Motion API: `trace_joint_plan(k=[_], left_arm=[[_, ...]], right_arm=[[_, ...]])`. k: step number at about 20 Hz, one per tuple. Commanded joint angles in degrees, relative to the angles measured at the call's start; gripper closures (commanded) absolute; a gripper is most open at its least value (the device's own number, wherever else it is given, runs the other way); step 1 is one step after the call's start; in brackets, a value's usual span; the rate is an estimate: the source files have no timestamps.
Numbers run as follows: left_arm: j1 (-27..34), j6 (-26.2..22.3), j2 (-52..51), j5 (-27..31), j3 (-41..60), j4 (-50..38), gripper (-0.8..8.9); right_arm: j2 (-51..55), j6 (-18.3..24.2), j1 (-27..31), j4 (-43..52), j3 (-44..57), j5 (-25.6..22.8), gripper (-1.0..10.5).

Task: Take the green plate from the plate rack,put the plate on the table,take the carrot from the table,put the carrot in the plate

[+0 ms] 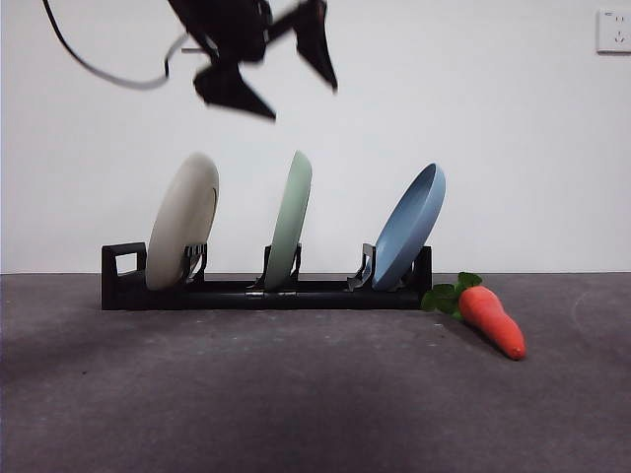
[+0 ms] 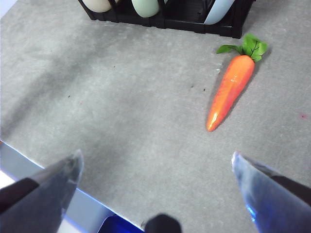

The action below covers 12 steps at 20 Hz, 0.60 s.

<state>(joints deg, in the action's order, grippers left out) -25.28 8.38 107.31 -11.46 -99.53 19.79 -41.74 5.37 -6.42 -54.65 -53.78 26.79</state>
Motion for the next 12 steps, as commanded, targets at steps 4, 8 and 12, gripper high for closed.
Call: trace_joint_plan(k=[4, 8, 12], left_arm=[[-0.15, -0.63, 6.73, 0.85, 0.00, -2.21, 1.53], [-0.50, -0.61, 8.90, 1.09, 0.00, -2.19, 2.64], [-0.52, -0.48, 8.90, 0.50, 0.00, -3.67, 6.73]], right_arm=[[0.11, 0.07, -0.13, 0.11, -0.20, -0.13, 2.9], [0.11, 0.07, -0.13, 0.09, -0.20, -0.13, 2.9], [0.00, 0.07, -0.13, 0.09, -0.20, -0.13, 2.9]])
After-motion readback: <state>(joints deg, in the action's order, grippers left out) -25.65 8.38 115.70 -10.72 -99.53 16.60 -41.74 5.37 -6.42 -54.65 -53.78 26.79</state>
